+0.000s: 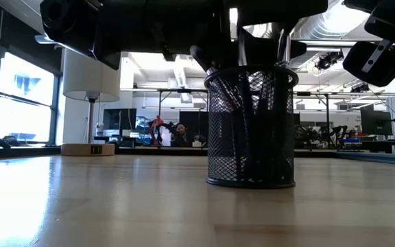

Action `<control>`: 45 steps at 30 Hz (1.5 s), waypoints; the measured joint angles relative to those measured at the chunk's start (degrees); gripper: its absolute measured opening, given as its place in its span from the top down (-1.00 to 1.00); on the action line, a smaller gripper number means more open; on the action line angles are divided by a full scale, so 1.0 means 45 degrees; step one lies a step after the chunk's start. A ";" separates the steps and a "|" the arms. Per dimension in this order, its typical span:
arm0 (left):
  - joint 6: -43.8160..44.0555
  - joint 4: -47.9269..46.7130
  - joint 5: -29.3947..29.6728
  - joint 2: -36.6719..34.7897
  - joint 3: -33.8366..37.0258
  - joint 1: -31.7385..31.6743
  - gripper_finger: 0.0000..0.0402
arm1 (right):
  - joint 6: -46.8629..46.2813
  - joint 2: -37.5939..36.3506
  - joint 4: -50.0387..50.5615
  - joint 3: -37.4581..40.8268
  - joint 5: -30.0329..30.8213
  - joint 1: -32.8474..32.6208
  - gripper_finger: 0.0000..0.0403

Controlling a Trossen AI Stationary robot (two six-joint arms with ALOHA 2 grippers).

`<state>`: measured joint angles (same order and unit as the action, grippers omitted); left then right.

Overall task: Pick & Place Makeup Supplies
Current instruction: Put the makeup brush into the black makeup holder, then return to Home Position

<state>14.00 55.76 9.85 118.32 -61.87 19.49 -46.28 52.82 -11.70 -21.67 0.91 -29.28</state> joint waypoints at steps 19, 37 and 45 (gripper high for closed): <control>0.0618 -0.0836 -0.0994 -0.2516 -0.0010 -0.0005 -0.42 | 0.0396 0.0009 -0.0029 0.0000 0.0109 0.0000 1.00; 0.2397 -1.1172 0.1414 -0.6861 -0.0015 -0.0963 -0.42 | 0.4630 0.0009 -0.0010 0.0000 0.3822 0.0005 0.98; 0.2312 -1.3948 0.2045 -0.7309 -0.0010 -0.1536 -0.39 | 0.5189 0.0009 0.0057 0.0000 0.4564 0.0005 0.98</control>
<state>24.41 -7.01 19.05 85.43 -61.91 12.58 -22.93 52.86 -11.45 -21.67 21.45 -29.26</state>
